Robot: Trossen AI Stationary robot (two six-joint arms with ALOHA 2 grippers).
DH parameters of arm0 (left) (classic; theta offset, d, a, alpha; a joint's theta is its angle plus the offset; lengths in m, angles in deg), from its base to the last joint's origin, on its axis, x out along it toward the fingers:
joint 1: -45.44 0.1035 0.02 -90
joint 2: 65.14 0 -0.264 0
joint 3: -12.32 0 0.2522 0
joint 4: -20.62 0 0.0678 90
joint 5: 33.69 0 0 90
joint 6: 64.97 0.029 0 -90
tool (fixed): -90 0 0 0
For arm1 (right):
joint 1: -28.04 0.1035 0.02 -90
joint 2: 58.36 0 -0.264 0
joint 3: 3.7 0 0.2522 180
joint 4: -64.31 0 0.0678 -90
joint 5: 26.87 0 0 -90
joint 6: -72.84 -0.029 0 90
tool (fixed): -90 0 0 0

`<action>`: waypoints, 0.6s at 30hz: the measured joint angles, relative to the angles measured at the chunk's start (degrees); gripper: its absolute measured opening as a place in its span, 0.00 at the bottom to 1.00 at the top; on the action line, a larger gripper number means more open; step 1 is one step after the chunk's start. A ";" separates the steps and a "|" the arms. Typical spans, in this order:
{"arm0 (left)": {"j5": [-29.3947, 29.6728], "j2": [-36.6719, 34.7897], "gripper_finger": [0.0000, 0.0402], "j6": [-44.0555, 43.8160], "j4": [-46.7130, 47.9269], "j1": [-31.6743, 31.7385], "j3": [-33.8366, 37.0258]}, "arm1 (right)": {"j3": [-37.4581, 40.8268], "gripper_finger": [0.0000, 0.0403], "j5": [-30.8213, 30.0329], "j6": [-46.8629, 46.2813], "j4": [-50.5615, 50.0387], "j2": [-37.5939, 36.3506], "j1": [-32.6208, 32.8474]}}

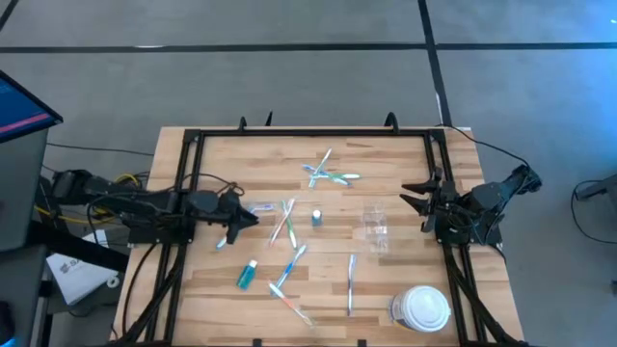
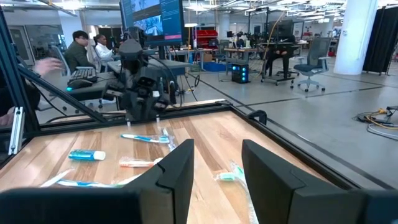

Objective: Pick & Place toothbrushing station
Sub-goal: Put the middle blue toothbrush into the transparent organizer

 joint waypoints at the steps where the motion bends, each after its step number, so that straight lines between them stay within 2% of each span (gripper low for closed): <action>1: -0.96 0.34 0.20 -0.52 2.70 0.00 -0.94 | 0.00 0.31 0.02 0.00 0.01 0.01 0.01; 9: -2.08 0.58 0.20 -6.84 30.84 0.00 -9.92 | 0.00 0.31 0.00 -1.31 0.02 0.01 0.00; 13: -4.75 0.61 0.20 -10.62 39.09 0.01 -13.05 | 0.00 0.31 0.00 -1.31 0.02 0.00 0.00; 18: -11.45 0.61 0.20 -16.72 45.48 0.00 -13.56 | 0.00 0.31 0.00 -1.29 0.02 0.01 0.01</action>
